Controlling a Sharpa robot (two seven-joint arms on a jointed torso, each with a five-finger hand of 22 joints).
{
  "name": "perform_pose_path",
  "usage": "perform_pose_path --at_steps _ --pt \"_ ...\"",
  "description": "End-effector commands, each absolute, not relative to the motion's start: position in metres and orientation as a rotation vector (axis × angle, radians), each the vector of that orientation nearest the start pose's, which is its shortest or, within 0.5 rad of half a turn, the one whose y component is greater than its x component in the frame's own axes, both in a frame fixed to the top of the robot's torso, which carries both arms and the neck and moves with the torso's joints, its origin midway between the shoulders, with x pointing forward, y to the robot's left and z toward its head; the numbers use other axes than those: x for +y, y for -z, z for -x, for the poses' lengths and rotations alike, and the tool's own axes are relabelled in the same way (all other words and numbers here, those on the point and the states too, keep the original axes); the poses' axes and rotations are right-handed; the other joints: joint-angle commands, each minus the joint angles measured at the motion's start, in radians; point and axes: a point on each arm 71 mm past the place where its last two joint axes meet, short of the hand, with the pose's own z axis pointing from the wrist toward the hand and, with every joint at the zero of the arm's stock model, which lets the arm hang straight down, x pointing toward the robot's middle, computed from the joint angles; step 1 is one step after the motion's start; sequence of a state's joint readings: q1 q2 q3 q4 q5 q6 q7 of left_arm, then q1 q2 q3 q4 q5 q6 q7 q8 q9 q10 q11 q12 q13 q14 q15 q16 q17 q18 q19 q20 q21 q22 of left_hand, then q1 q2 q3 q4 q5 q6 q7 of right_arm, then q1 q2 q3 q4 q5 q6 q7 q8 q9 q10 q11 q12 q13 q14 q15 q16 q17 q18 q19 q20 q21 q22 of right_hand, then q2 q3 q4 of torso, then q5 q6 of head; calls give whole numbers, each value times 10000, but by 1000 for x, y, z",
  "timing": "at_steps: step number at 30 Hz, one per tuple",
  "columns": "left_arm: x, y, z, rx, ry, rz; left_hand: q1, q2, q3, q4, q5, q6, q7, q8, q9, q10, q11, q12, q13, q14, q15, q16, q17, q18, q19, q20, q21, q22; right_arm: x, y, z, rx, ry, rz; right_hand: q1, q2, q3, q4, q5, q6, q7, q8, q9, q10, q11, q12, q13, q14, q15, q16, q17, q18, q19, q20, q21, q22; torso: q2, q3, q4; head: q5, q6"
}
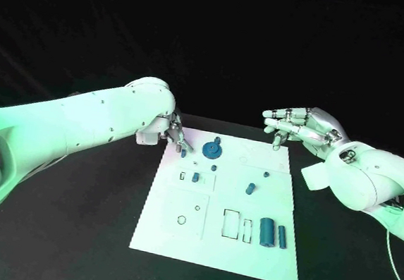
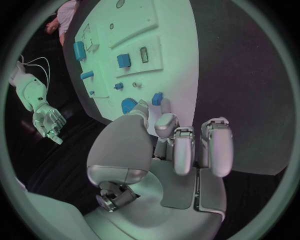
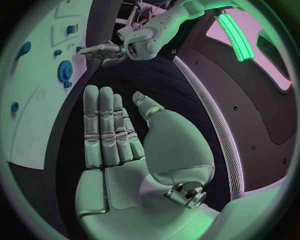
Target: Assemble the parts on the task board
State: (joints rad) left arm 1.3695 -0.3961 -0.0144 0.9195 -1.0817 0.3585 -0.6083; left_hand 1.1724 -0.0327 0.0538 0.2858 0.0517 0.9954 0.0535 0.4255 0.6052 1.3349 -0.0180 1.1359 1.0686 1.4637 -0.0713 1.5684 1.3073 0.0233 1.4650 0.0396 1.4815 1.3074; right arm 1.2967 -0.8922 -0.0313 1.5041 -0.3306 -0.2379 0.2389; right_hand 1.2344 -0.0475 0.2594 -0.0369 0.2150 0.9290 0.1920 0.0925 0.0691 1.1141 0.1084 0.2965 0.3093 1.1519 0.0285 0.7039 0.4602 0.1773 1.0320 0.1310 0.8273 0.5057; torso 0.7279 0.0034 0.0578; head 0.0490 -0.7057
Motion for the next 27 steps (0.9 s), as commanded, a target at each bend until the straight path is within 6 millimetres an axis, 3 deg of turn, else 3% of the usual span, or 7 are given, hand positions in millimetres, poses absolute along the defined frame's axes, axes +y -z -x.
perform_pose_path --at_steps 1,9,15,19,23,27 --pt "160 164 -592 23358 1835 2002 64 86 62 2 -29 37 -7 61 19 15 -11 -32 -18 1071 -69 24 2635 82 457 -67 3 1534 -229 133 -505 15672 -14021 -7360 8 108 -22 52 38 -70 -13 68 12 -88 2 -26 -21 -2 73 -31 -18 65 -19 63 -43 -15 -1 5 -1 13 8" --pt "159 168 -592 23603 1815 2055 176 130 90 -16 -29 14 -2 53 41 -43 -7 -127 -114 1071 -70 24 2635 99 423 -72 -49 1475 -226 133 -504 15644 -14128 -7290 4 137 -28 79 46 -76 -11 82 14 -89 3 -19 -60 9 76 -51 -47 66 -9 67 -71 -34 -7 1 4 -16 -30" --pt "159 169 -591 23743 1850 2076 602 308 276 -136 -26 -2 -21 59 102 -65 -25 -172 -145 1071 -80 24 2635 108 404 -80 -83 1444 -226 133 -505 15697 -14142 -7260 -2 176 -29 113 65 -75 -11 101 16 -89 3 -13 -103 23 77 -69 -76 67 3 70 -98 -54 2 1 2 -57 21" --pt "159 170 -591 23867 1958 2114 1818 601 1025 -815 -18 -102 -130 38 157 -109 -128 -241 -178 1071 -167 24 2635 114 399 -144 -99 1435 -226 133 -505 15725 -14123 -7239 -5 180 -32 120 73 -76 -11 106 17 -95 5 -15 -117 25 77 -75 -85 68 6 70 -106 -60 3 0 -7 -58 4" --pt "159 170 -591 23889 2029 2183 2227 569 1551 -1093 -9 -109 -148 67 233 -102 -142 -287 -197 1071 -185 24 2635 112 401 -179 -108 1436 -223 133 -503 15811 -14244 -7142 -32 207 -48 173 118 -90 -4 123 16 -114 14 -20 -182 38 84 -101 -124 67 23 75 -143 -86 12 10 -9 -49 -8" --pt "159 169 -591 23769 2100 2291 2576 445 2742 -1455 76 -257 -63 140 440 -96 -118 -407 -277 1071 -144 24 2635 119 390 -181 -143 1411 -221 133 -502 15858 -14308 -7095 -39 210 -57 190 128 -100 -1 127 15 -124 18 -22 -206 37 88 -112 -139 66 26 78 -158 -96 -1 3 -5 -51 -31"
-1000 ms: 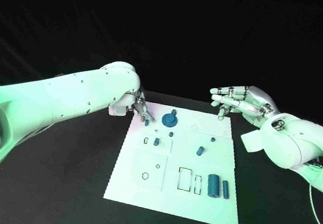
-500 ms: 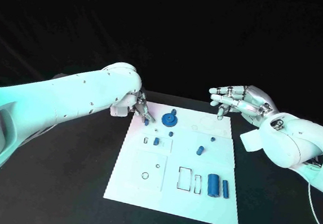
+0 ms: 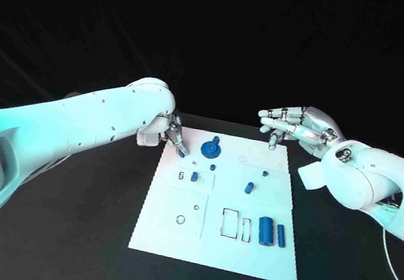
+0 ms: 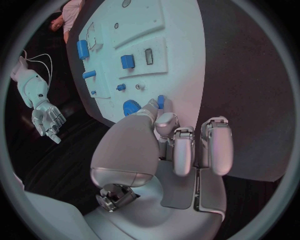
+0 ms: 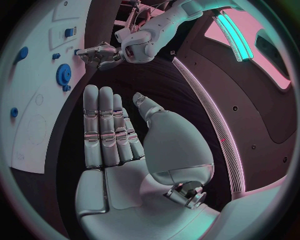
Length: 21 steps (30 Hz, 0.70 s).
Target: Assemble the parts on the task board
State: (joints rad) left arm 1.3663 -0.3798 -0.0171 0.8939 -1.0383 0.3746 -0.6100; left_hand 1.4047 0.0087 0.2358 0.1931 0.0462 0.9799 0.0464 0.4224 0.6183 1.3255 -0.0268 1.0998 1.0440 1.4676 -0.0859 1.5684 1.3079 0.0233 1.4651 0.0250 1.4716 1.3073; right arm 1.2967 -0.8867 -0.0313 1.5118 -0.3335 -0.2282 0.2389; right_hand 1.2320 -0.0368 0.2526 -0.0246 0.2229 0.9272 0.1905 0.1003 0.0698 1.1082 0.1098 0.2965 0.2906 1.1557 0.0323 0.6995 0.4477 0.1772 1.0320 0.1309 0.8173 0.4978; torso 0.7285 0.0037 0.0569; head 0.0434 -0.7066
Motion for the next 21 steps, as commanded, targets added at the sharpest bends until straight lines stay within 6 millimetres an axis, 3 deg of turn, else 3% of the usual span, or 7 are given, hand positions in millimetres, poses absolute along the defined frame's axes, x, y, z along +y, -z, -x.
perform_pose_path --at_steps 1,4,6,9,21 --pt "159 169 -591 23732 2127 2315 143 -87 1282 -539 154 -120 25 220 394 23 -17 -60 -43 1032 23 24 2629 119 390 -16 -50 1411 -221 133 -502 15876 -14329 -7082 -17 99 7 71 58 -86 15 50 7 -69 5 -23 -28 -3 52 -72 -20 66 27 79 -63 -21 -7 -3 9 5 -51" --pt "160 169 -591 23735 2259 2284 -207 -475 2315 -624 158 -183 41 360 646 65 5 -108 -91 1032 52 24 2629 123 392 12 -69 1408 -221 133 -501 16026 -14455 -6989 -64 -29 -102 112 469 -128 31 72 5 -121 31 -28 -142 -43 77 -136 -93 61 18 98 -150 -75 -3 1 12 40 -93" --pt "161 169 -589 23775 2458 2359 -422 -721 2836 -712 140 -228 46 437 791 72 14 -157 -146 1032 50 24 2629 125 392 18 -80 1407 -220 133 -501 16128 -14507 -6921 -96 -75 -167 143 584 -150 43 84 4 -159 49 -32 -201 -76 96 -167 -128 58 3 112 -199 -104 2 1 2 74 -46" --pt "162 168 -587 23726 2830 2555 -624 -820 3235 -762 143 -245 29 526 926 108 22 -139 -135 1032 37 24 2629 123 400 21 -79 1418 -219 134 -500 16237 -14540 -6870 -134 -104 -234 181 626 -173 57 94 3 -194 67 -31 -252 -108 115 -191 -158 55 -12 128 -245 -130 -14 3 25 34 -67" --pt "165 158 -561 22756 4128 3182 -1013 -1133 3975 -985 135 -285 -14 755 1237 252 -21 53 31 1032 3 24 2629 85 486 -8 29 1558 -224 135 -501 16257 -14372 -6875 -24 -10 -265 206 746 -120 24 185 22 -140 24 58 -362 57 72 -72 -168 81 91 120 -253 -148 -39 6 61 155 -69"
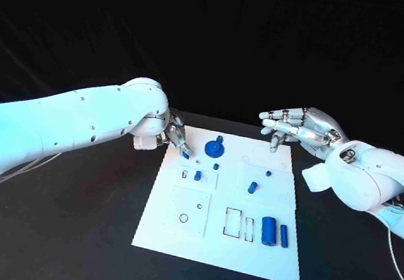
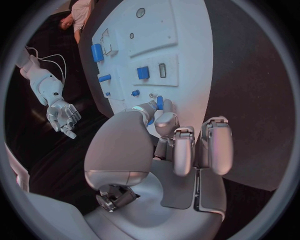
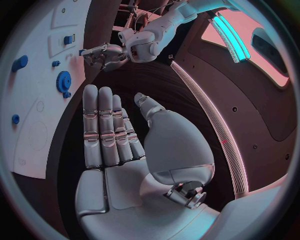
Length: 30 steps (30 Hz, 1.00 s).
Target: Assemble the parts on the task board
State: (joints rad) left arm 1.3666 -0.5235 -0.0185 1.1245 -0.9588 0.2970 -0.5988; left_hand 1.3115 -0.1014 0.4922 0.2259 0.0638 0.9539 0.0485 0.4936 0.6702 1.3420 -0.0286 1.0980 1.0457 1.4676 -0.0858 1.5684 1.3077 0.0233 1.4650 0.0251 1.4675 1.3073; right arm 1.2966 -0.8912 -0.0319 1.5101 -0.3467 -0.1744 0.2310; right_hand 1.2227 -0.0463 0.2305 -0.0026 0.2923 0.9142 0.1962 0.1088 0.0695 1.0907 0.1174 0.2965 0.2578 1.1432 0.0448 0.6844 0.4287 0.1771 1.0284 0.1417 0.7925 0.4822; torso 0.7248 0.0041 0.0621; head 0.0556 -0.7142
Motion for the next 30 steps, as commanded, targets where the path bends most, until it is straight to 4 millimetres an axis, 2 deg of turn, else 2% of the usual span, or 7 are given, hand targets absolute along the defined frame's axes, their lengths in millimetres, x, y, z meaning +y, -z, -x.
perform_pose_path --at_steps 1,10,13,19,30 --pt "165 159 -559 22637 4198 3167 -100 -52 1435 -1321 -43 -23 -41 53 729 97 -4 84 25 1032 0 24 2631 81 495 -12 84 1574 -224 134 -502 16200 -14355 -6870 107 101 -35 -23 66 34 -51 123 28 73 -76 81 -53 285 -82 147 38 89 199 -8 36 25 -6 2 14 33 2" --pt "164 171 -534 22026 4624 2534 -192 -215 1549 -1381 -47 11 -70 108 787 153 -33 124 42 1032 -14 24 2631 66 528 -33 131 1629 -230 135 -504 16114 -14202 -6928 222 114 -6 -43 60 56 -63 173 21 39 -84 49 -232 254 -95 146 -6 68 270 -51 56 31 -45 -11 100 -14 -30" --pt "164 175 -530 22119 4593 2438 -216 -253 1558 -1389 -51 23 -76 114 794 184 -36 181 103 1032 -15 24 2631 68 526 -38 126 1625 -230 136 -504 16169 -14199 -6918 254 116 4 -56 32 67 -64 186 21 39 -85 43 -267 237 -95 136 -18 67 261 -51 44 26 -53 -15 97 12 -37" --pt "165 181 -529 22208 4436 2286 -223 -261 1561 -1390 -51 29 -79 117 796 199 -38 210 135 1032 -16 24 2631 66 528 -39 130 1629 -230 137 -504 16229 -14177 -6891 260 113 2 -55 12 72 -64 192 20 50 -85 45 -289 257 -99 150 -19 69 271 -53 46 27 -27 2 59 68 -22" --pt "166 190 -525 22699 3816 1496 -241 -291 1579 -1403 -51 56 -89 130 804 181 -46 156 70 1032 -17 24 2631 63 535 -45 140 1642 -229 138 -503 16470 -14301 -6860 262 95 -19 -44 -55 52 -61 193 12 61 -83 42 -359 298 -100 187 -20 69 299 -56 57 31 -35 -4 77 62 -88"
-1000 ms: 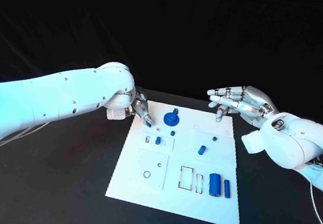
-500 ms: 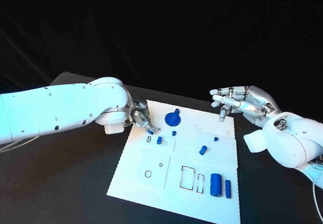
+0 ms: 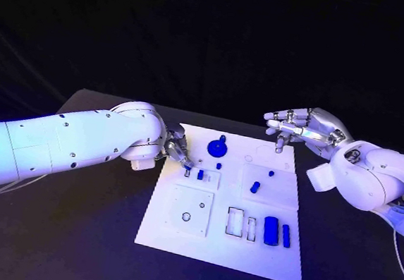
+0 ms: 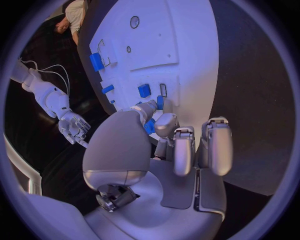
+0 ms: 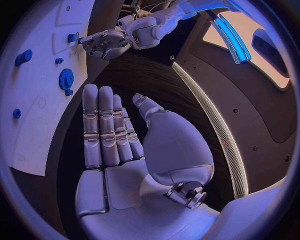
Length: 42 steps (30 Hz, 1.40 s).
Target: Assemble the parts on the task board
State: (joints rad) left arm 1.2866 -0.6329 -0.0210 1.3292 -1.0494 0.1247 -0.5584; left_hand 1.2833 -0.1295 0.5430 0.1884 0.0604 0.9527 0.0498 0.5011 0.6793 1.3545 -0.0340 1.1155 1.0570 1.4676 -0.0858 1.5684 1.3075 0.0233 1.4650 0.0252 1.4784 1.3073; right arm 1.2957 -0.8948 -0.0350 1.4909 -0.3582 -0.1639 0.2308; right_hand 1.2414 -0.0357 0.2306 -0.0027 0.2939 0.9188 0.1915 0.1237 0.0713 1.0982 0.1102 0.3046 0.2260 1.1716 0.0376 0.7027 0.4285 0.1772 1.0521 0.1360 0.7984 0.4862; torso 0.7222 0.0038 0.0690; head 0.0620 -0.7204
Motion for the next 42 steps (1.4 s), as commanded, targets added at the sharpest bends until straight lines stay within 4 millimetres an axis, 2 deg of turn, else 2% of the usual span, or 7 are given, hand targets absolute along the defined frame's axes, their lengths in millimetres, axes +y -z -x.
perform_pose_path --at_steps 1,13,21,34,38,42 --pt "166 190 -525 22744 3787 1456 41 -11 1072 -1028 -18 69 -103 56 714 53 8 -26 -50 1032 -17 24 2633 63 534 -46 29 1640 -229 138 -503 16486 -14314 -6855 104 -14 -14 -60 -96 5 -17 46 -7 -3 -16 -34 -57 23 -32 16 -17 69 72 -1 3 -6 -9 -3 11 -2 -31" --pt "166 194 -523 23039 3553 1258 15 -26 1090 -1026 -18 100 -112 72 724 -17 4 -192 -241 1032 -18 24 2633 67 526 -49 17 1628 -228 139 -503 16529 -14362 -6829 120 -14 -12 -67 -112 4 -20 48 -8 8 -18 -29 -70 31 -36 25 -17 69 79 -3 6 -4 3 -4 -7 6 -68" --pt "167 195 -523 23125 3399 1253 1 -33 1094 -1022 -20 107 -114 76 727 -18 3 -200 -251 1032 -18 24 2633 70 521 -49 8 1619 -229 139 -503 16505 -14345 -6772 126 -6 -10 -64 -125 2 -20 50 -9 19 -19 -25 -84 42 -38 36 -16 69 87 -5 11 -2 -19 1 14 -27 -103" --pt "168 198 -521 23495 2981 1054 -136 -73 1102 -971 -27 190 -145 126 752 -4 -15 -222 -285 1032 -31 24 2633 71 517 -59 1 1617 -232 138 -503 16361 -14240 -6813 285 11 55 -152 -161 15 -32 71 -9 44 -41 -31 -165 69 -61 74 -16 74 122 -25 32 9 -12 6 20 20 -154" --pt "168 199 -521 23549 2940 1020 -175 -78 1101 -957 -28 227 -161 155 767 -2 -27 -242 -315 1032 -38 24 2633 68 522 -63 10 1629 -232 138 -503 16364 -14246 -6810 285 11 55 -152 -161 15 -32 71 -9 44 -41 -31 -165 69 -61 74 -16 74 122 -25 32 9 -11 16 4 54 -191" --pt "168 199 -520 23592 2918 987 -196 -79 1099 -950 -28 248 -170 173 777 6 -33 -238 -315 1032 -43 24 2633 67 523 -66 11 1631 -232 138 -503 16375 -14253 -6808 285 11 55 -152 -161 15 -32 71 -9 44 -41 -31 -165 69 -61 74 -16 74 122 -25 32 9 -5 11 -17 76 -183"
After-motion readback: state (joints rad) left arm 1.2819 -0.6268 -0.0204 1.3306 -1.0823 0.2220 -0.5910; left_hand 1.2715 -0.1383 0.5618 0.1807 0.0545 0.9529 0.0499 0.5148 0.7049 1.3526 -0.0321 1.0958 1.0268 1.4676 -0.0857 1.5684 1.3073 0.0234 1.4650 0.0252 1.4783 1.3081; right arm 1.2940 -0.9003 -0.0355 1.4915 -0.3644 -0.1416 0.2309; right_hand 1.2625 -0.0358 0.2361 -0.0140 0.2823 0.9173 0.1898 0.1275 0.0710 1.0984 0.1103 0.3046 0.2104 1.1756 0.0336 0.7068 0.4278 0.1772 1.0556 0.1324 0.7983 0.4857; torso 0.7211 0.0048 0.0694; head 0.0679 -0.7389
